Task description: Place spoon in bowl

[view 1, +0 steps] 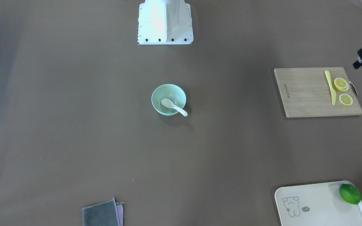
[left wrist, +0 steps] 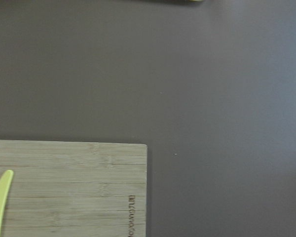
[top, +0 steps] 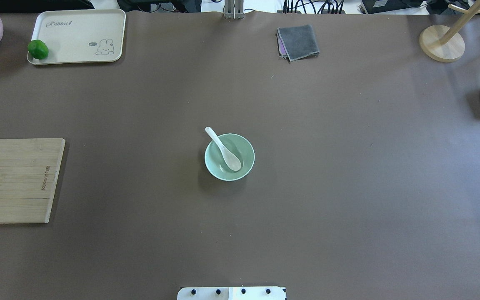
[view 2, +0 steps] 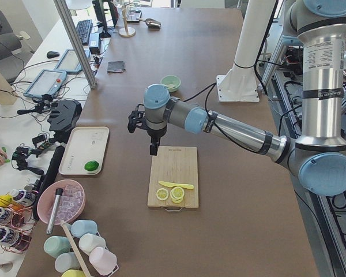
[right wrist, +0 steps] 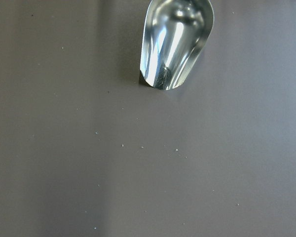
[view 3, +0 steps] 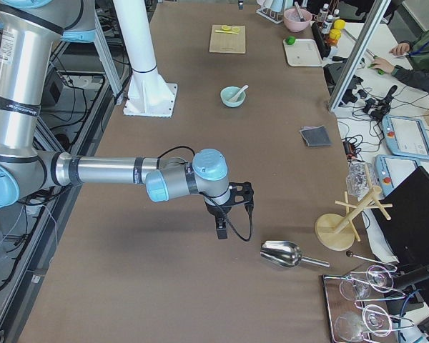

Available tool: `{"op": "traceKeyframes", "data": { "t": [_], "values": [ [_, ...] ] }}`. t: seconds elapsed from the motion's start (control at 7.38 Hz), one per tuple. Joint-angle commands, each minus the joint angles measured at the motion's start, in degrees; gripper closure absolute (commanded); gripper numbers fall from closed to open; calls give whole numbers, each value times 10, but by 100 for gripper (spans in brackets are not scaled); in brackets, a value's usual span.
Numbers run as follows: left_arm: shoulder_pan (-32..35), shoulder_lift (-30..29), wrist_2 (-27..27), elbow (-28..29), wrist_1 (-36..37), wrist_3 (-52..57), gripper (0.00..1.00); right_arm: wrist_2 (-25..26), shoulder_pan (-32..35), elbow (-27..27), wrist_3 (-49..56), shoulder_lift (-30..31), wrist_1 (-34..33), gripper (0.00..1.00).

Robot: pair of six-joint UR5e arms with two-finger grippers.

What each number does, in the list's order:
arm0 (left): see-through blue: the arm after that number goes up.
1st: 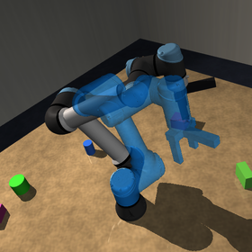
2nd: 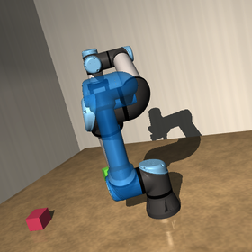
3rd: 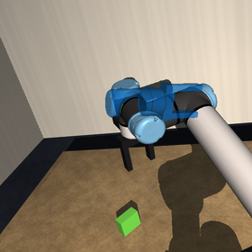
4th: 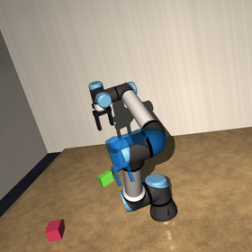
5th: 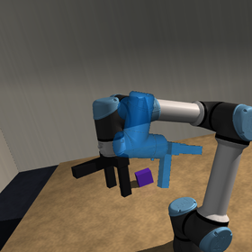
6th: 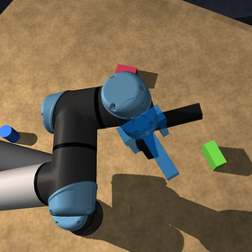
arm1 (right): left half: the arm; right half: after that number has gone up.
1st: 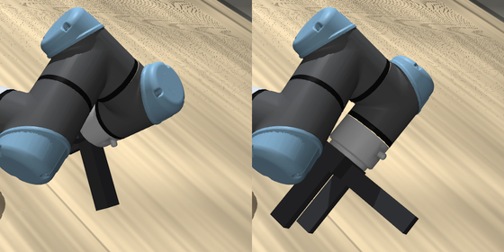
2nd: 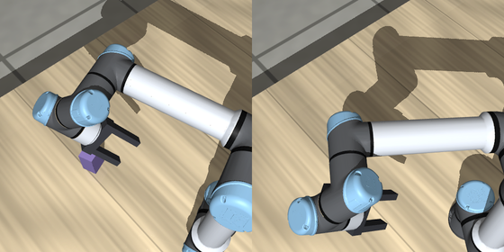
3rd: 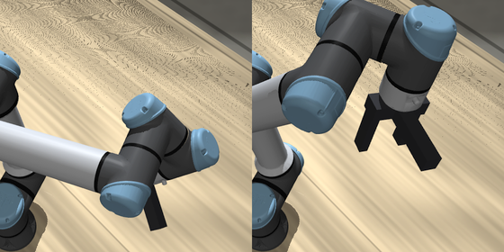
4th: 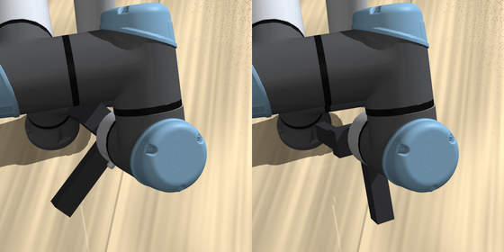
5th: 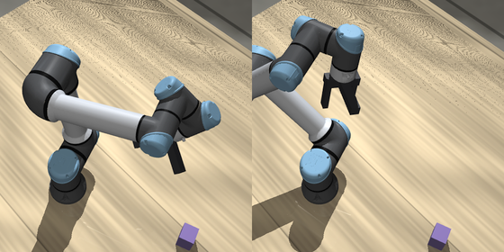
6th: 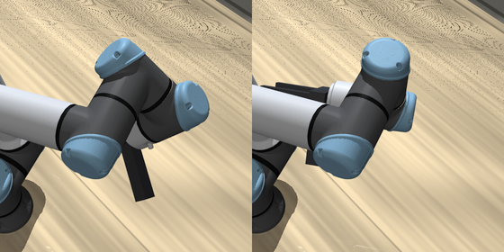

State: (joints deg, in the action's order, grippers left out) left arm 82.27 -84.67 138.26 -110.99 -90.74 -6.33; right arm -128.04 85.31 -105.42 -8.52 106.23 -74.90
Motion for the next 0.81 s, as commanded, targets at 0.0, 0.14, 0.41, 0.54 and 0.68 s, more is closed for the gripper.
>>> {"op": "traceKeyframes", "data": {
  "t": [0.0,0.14,0.41,0.54,0.68],
  "values": [
    [33,35,-4,62,1,148,2,-3,-1,12,1,-1,-1,0],
    [35,39,-4,67,4,147,2,-4,-1,15,1,-2,-1,0],
    [39,50,-5,82,1,148,2,-4,-1,16,1,-2,0,0],
    [48,52,-4,82,0,148,2,-4,-1,16,0,-2,0,0],
    [52,70,-4,70,-4,149,2,-4,-1,16,0,-2,0,0]
  ]
}}
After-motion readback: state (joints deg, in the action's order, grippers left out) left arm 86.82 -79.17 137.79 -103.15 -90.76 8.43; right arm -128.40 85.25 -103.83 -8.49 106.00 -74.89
